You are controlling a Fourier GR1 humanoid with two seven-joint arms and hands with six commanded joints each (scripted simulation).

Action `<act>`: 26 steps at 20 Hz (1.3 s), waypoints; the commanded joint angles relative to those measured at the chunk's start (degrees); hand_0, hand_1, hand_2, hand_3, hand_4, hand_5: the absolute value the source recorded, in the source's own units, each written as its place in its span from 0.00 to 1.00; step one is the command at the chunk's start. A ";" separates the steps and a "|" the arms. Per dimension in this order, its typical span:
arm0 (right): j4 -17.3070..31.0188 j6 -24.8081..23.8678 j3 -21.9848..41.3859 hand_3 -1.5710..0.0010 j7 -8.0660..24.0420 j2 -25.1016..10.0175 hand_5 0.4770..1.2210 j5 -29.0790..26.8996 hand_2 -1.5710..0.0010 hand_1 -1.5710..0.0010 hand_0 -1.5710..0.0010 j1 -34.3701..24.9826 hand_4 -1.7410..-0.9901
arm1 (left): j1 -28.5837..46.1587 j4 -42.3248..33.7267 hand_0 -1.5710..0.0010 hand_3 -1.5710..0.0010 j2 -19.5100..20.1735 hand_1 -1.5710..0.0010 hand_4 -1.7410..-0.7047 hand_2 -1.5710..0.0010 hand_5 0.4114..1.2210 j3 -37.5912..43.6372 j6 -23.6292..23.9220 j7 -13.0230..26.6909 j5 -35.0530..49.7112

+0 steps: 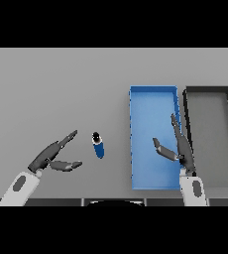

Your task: Pick up the blue pipe and place it into the blue bin.

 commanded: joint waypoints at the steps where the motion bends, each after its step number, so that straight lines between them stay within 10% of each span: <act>1: -0.07 0.02 -0.09 1.00 0.38 -0.02 0.19 -0.11 1.00 1.00 1.00 0.15 0.73 | 0.06 0.28 1.00 1.00 -1.29 1.00 0.58 1.00 0.05 -1.44 0.27 0.10 -1.39; 21: -1.14 0.13 -0.44 1.00 -0.34 -0.65 0.23 0.08 1.00 1.00 1.00 1.69 0.71 | -10.88 17.78 1.00 1.00 -20.43 1.00 0.61 1.00 0.06 -7.04 4.33 -4.01 -8.89; 24: -0.68 0.07 -0.29 1.00 -0.38 -0.33 0.24 0.18 1.00 1.00 1.00 1.36 0.70 | -11.12 18.41 0.99 0.82 -22.55 0.90 0.48 0.80 0.25 -5.61 3.31 -4.60 -5.39; 26: -0.49 0.46 -1.06 1.00 -0.62 -0.98 0.24 -0.67 1.00 1.00 1.00 1.28 0.69 | -10.14 18.91 0.77 0.53 -24.02 0.65 0.36 0.56 0.52 -5.24 3.30 -6.14 -4.05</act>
